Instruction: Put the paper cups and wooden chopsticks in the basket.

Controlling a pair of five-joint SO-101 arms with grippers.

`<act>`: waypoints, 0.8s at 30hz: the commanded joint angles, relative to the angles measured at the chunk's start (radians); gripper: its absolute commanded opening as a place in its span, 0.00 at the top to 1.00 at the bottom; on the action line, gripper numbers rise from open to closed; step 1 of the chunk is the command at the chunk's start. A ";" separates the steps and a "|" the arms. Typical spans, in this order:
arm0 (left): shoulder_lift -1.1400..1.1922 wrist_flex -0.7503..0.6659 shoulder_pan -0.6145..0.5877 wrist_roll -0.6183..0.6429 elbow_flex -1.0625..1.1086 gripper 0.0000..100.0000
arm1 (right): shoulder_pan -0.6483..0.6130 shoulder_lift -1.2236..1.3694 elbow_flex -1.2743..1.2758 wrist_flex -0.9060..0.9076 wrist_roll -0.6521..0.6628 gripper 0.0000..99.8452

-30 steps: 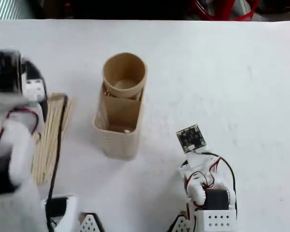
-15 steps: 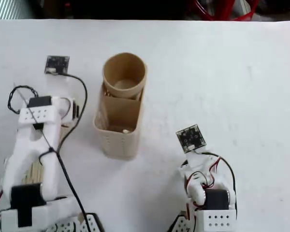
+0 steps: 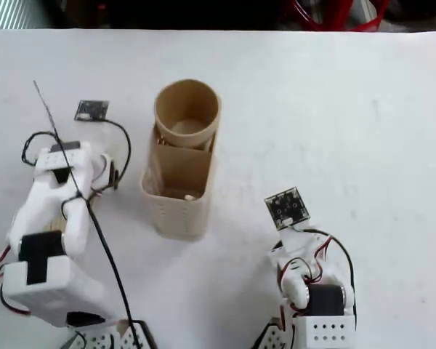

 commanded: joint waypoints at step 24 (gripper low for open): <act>0.269 0.305 -0.022 -0.009 -0.353 0.98 | 0.010 -0.007 0.009 0.005 0.006 0.95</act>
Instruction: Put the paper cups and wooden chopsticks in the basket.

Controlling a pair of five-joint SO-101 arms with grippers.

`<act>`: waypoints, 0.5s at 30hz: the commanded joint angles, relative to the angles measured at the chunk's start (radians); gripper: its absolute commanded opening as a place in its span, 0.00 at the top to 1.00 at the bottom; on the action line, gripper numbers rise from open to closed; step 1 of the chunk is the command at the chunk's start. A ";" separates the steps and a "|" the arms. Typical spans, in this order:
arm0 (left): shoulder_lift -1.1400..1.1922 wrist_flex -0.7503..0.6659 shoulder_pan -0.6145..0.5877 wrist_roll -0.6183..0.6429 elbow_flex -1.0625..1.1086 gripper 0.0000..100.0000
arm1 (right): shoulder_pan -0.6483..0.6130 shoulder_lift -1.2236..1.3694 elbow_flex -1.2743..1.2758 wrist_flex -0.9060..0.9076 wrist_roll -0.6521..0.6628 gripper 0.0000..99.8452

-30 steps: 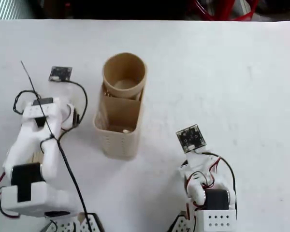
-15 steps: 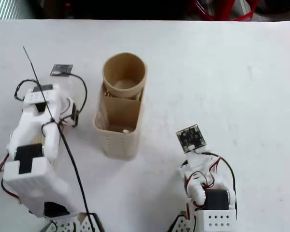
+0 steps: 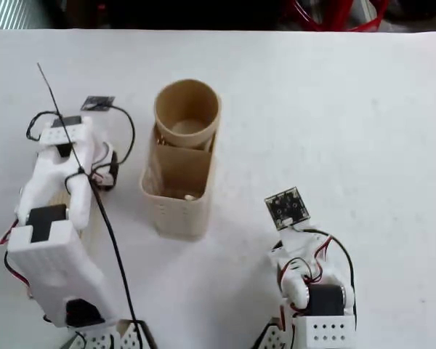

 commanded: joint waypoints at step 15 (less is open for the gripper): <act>-0.450 0.078 0.021 -0.003 0.049 0.98 | 0.010 -0.007 0.009 0.005 0.006 0.95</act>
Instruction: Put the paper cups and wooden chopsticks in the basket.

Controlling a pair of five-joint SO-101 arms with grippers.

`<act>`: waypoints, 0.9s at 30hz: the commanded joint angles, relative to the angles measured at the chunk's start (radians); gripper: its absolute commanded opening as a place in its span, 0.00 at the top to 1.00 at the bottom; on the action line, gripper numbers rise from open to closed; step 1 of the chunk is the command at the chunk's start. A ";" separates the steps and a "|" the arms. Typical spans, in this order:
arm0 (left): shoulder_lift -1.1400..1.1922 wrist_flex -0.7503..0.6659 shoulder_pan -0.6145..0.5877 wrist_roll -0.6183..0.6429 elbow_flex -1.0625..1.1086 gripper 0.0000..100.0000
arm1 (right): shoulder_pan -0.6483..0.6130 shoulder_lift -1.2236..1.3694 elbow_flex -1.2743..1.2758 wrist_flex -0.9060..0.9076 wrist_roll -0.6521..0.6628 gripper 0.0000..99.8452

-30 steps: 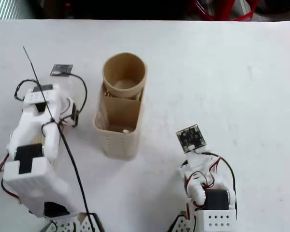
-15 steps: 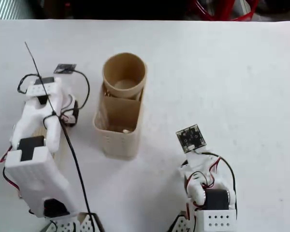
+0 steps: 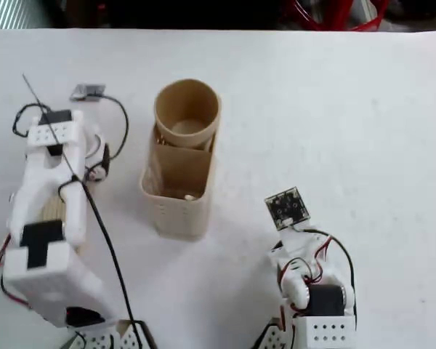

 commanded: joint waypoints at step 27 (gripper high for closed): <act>-1.136 -0.302 0.588 0.020 -0.069 0.98 | 0.010 -0.007 0.009 0.005 0.006 0.95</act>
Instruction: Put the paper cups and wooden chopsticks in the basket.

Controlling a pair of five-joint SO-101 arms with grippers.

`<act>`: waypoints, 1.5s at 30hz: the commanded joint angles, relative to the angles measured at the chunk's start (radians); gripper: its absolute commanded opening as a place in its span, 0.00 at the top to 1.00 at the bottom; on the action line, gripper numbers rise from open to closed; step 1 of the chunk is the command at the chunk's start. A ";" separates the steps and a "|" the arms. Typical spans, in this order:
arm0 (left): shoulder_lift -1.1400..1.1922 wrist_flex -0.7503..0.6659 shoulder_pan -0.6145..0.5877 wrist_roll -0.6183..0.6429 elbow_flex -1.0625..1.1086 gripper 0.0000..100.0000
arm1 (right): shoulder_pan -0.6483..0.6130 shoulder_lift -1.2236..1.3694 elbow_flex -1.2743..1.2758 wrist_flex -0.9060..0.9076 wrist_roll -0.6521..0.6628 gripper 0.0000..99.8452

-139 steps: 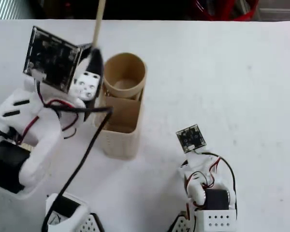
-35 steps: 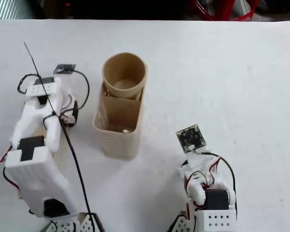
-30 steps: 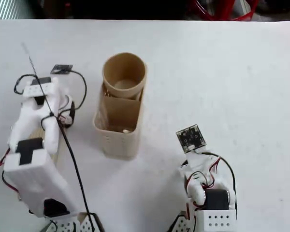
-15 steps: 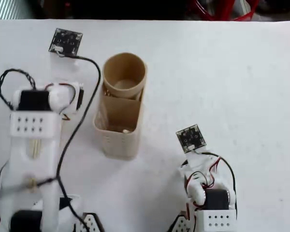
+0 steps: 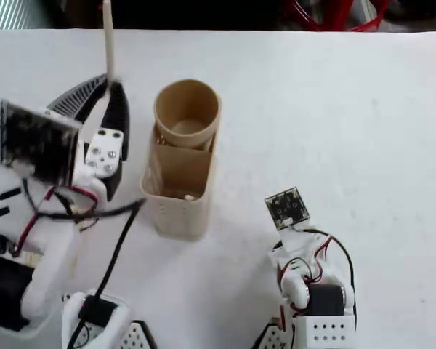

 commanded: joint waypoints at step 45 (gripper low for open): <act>0.197 0.057 0.217 0.005 -0.057 0.91 | 0.010 -0.007 0.009 0.005 0.006 0.95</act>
